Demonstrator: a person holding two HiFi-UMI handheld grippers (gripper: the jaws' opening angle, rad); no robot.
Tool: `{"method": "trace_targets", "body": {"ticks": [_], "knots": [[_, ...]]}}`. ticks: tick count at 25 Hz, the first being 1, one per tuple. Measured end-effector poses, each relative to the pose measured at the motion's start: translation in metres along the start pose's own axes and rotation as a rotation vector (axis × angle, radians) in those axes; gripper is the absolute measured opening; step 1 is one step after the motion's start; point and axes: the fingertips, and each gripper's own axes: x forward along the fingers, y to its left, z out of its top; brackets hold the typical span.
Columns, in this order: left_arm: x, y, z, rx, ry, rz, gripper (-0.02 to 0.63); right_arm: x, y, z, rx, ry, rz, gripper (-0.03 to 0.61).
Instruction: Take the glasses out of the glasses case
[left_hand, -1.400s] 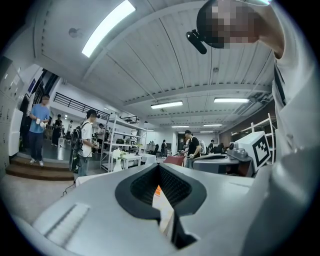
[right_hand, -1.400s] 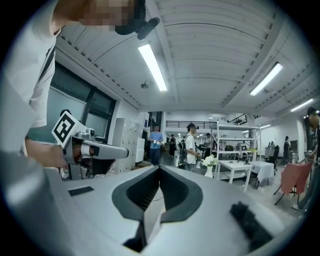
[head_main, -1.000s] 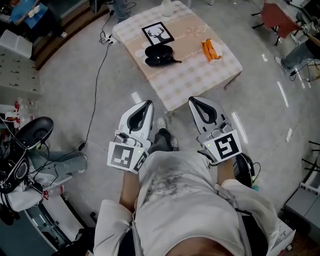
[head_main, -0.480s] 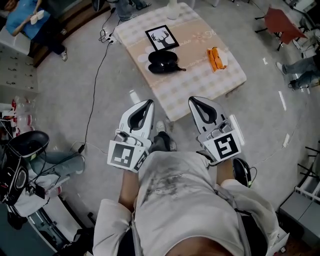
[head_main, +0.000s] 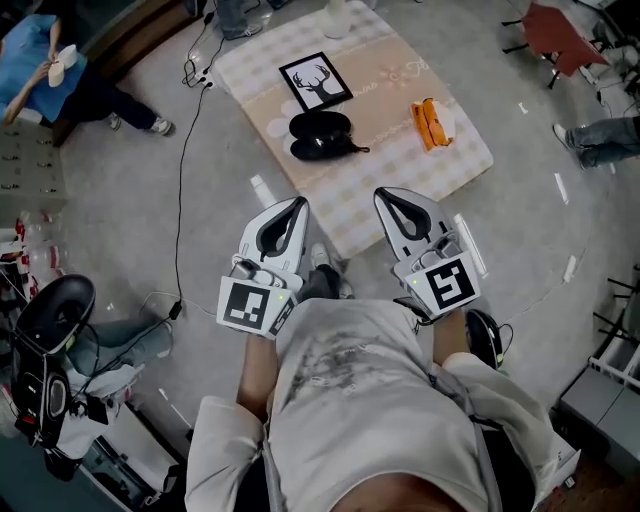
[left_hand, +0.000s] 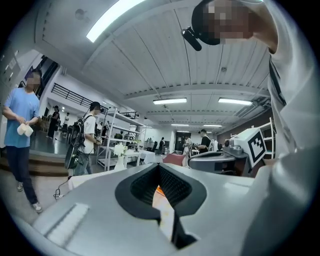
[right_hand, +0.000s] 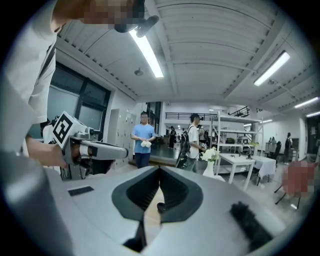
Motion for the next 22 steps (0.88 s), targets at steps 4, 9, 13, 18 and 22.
{"method": "trace_targets", "body": {"ticks": [4,9,13,18,22], "knots": [[0.019,0.021,-0.008,-0.015,0.015,-0.029,0.009,0.025,-0.012,-0.007,0.010,0.029,-0.001,0.017],[0.035,0.045,-0.021,-0.051,0.042,-0.062,0.009,0.052,-0.023,-0.015,-0.001,0.057,-0.020,0.017],[0.046,0.060,-0.026,-0.068,0.049,-0.081,0.009,0.070,-0.030,-0.021,-0.013,0.095,-0.031,0.018],[0.057,0.072,-0.037,-0.092,0.066,-0.092,0.009,0.086,-0.042,-0.033,-0.031,0.149,-0.033,0.018],[0.064,0.079,-0.048,-0.105,0.092,-0.085,0.008,0.104,-0.053,-0.044,-0.063,0.188,-0.016,0.018]]}}
